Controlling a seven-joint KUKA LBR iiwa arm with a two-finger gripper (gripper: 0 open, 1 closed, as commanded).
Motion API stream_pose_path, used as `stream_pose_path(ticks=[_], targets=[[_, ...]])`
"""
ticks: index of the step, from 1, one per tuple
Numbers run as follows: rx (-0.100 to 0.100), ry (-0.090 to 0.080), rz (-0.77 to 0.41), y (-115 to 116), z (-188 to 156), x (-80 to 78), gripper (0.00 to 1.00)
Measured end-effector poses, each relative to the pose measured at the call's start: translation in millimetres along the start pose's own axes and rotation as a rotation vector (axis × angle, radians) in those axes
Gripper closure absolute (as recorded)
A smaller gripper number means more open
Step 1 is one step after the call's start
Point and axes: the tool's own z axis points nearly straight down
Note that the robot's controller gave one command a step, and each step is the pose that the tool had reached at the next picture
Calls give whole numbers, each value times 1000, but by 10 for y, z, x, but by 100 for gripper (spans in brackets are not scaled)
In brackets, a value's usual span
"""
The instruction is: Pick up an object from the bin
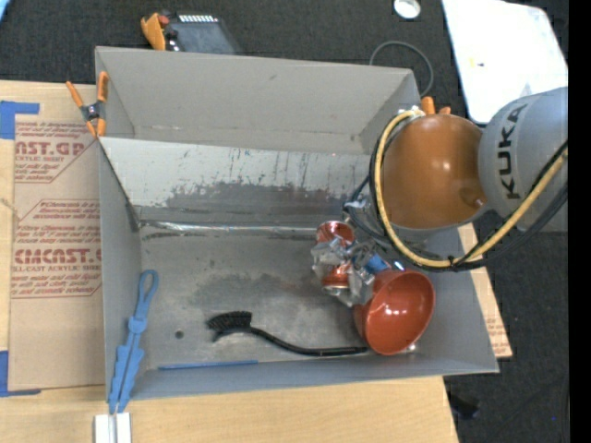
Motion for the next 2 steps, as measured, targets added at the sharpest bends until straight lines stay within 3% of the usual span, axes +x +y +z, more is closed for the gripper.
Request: stream_pose_path(ticks=[1, 2], targets=[[-5, 6, 27, -53, -376, -37, 100], [-6, 3, 27, -36, -709, 98, 100]])
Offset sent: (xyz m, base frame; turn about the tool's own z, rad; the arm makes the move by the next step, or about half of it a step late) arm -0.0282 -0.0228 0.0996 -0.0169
